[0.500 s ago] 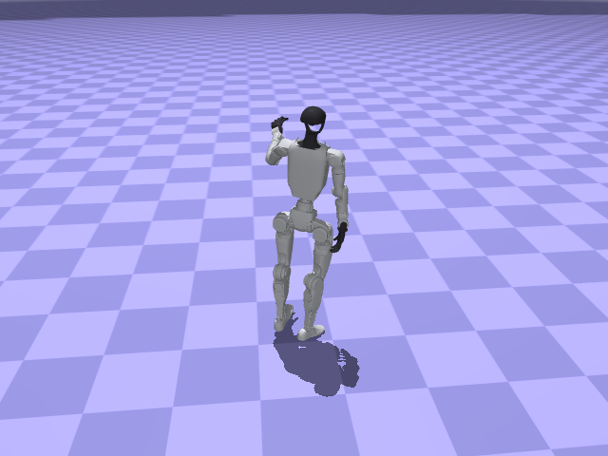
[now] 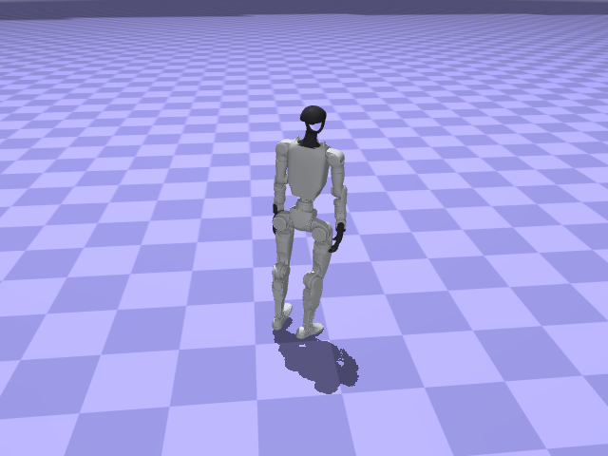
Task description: In place motions
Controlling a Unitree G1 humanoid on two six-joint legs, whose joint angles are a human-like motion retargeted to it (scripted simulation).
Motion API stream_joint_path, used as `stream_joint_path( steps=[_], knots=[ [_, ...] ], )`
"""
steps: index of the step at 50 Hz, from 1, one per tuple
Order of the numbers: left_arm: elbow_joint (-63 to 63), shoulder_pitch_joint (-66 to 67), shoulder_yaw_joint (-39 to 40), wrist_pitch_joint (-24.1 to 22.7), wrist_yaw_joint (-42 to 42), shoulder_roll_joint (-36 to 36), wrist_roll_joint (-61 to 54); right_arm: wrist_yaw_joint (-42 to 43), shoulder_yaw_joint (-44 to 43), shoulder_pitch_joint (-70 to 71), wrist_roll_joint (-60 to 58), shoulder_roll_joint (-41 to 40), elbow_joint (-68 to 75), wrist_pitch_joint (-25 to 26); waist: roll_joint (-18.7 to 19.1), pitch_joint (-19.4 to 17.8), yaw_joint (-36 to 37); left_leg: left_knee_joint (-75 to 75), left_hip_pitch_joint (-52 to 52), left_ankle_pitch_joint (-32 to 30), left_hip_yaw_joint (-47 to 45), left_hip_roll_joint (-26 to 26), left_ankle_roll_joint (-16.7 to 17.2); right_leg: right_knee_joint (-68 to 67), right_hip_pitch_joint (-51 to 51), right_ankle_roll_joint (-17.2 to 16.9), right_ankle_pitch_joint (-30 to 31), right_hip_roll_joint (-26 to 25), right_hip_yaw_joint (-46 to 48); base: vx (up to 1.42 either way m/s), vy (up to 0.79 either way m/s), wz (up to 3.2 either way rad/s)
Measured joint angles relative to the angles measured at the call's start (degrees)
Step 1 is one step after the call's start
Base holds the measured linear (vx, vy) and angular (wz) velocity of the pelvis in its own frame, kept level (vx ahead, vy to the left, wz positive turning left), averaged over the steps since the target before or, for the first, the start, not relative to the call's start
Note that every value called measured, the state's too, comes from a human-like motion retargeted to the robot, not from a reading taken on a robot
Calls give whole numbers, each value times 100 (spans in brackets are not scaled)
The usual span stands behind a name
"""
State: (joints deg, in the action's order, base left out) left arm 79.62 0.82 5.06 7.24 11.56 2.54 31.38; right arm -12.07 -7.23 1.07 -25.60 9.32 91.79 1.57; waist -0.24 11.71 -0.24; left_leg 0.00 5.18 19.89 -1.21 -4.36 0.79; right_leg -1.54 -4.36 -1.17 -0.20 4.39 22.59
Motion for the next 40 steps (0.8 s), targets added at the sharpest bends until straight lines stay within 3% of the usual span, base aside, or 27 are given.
stream_joint_path(
  steps=[3,5,6,7,12,17,24,30,35,40],
  knots=[
    [1645,-196,733,1013,75,-2,-725,17,25,21,-57,-18,6,14,2,66,-57,2,52,-1,8,33,36,1,-36,12,-19,-28,10,4,-9,9],
    [1778,-15,1022,1914,374,-5,-1458,16,51,86,-86,-24,-29,30,36,70,-130,7,86,4,1,71,59,-4,-71,20,-28,-56,-3,6,-7,-2],
    [1778,86,1119,2029,488,-11,-1837,6,69,102,-99,-21,-71,27,62,71,-154,10,100,11,-14,95,71,-10,-94,24,-30,-73,-21,6,-5,-12],
    [1778,184,1226,2043,578,-22,-2184,-1,90,116,-108,-17,-114,21,88,69,-170,13,111,19,-34,119,82,-16,-116,28,-32,-89,-42,4,-2,-19],
    [1778,407,1733,1186,536,-53,-2930,75,189,126,-23,41,-202,-44,163,-41,-116,114,112,91,-117,193,131,-36,-132,36,-46,-138,-155,1,-1,-8],
    [1682,182,1494,1218,344,120,-2709,75,192,198,77,105,10,25,67,-222,-52,817,510,48,-148,180,403,-10,-75,15,-70,14,-50,-3,-2,37],
    [624,-427,662,1168,359,174,-1977,-56,140,221,21,276,100,29,-135,-705,53,2016,1260,-702,415,-27,1044,153,153,-25,-79,365,555,-14,4,89],
    [-68,-368,202,644,163,161,-1537,28,276,453,-598,461,251,312,-181,-826,540,1476,821,-408,134,169,497,124,185,-80,-36,427,285,-6,13,-49],
    [245,-194,345,603,194,271,-1171,121,530,481,-728,431,-149,281,21,-438,-66,772,530,-104,180,47,-50,54,96,-179,-50,384,212,5,24,-8],
    [809,-683,367,809,774,527,-876,56,276,495,-4,167,-751,-170,-69,-587,-202,585,602,-247,293,67,15,-326,-180,-243,-30,493,130,-22,17,-6]
  ],
)
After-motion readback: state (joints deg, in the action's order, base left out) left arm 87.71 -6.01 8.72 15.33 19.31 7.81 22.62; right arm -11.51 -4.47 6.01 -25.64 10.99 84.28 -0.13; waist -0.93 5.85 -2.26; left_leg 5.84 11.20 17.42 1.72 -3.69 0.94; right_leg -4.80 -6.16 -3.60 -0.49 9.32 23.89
